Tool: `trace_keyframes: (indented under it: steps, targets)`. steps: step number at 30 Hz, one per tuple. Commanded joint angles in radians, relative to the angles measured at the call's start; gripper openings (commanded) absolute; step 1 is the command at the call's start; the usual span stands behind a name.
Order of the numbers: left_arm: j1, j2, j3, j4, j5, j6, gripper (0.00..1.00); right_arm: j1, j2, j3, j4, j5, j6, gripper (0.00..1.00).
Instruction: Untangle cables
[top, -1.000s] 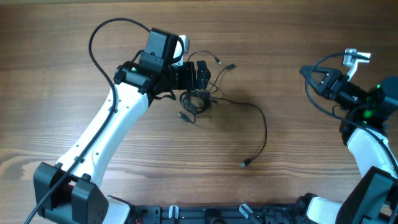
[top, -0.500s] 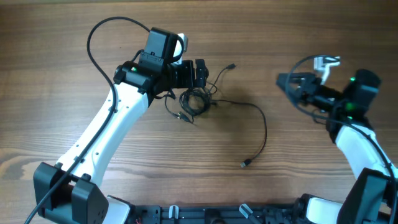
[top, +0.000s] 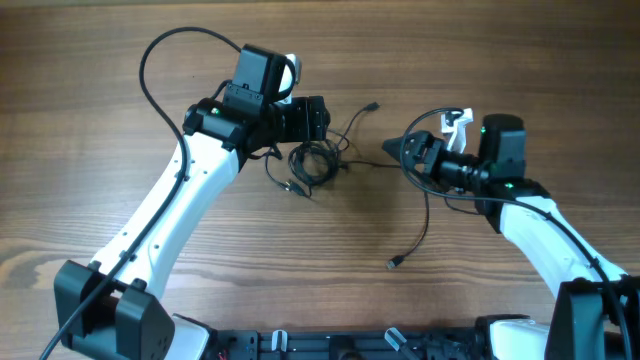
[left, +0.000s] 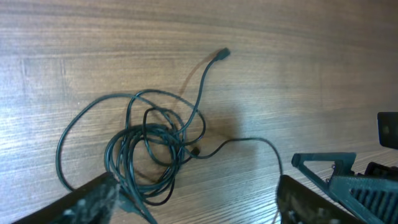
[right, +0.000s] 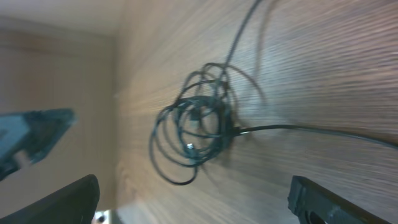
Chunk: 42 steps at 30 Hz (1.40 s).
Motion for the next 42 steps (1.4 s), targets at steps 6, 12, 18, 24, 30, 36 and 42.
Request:
trace_keyframes:
  steps: [6,12,18,24,30,36,42]
  targets:
    - [-0.001,0.105,-0.002,-0.058,-0.035,-0.199,0.68,0.041,-0.010,0.008,-0.032,0.209,-0.003,1.00]
    - [-0.003,0.158,-0.002,-0.117,-0.053,-0.198,0.52,0.041,-0.010,0.008,-0.037,0.209,0.055,1.00]
    - [-0.004,0.181,-0.002,-0.166,-0.049,-0.199,0.37,0.041,-0.010,0.008,-0.039,0.209,0.076,1.00]
    - [-0.026,0.199,-0.025,-0.176,-0.035,-0.199,0.32,0.041,-0.010,0.008,-0.068,0.209,0.075,1.00]
    - [-0.045,0.235,-0.031,-0.166,-0.027,-0.199,0.16,0.041,-0.010,0.008,-0.069,0.209,0.075,1.00]
    - [-0.049,0.235,-0.036,-0.174,-0.028,-0.199,0.04,0.041,-0.010,0.008,-0.089,0.208,0.075,1.00]
    - [-0.019,0.192,-0.024,-0.194,-0.028,-0.195,0.04,0.068,-0.010,0.008,-0.079,0.099,0.066,1.00]
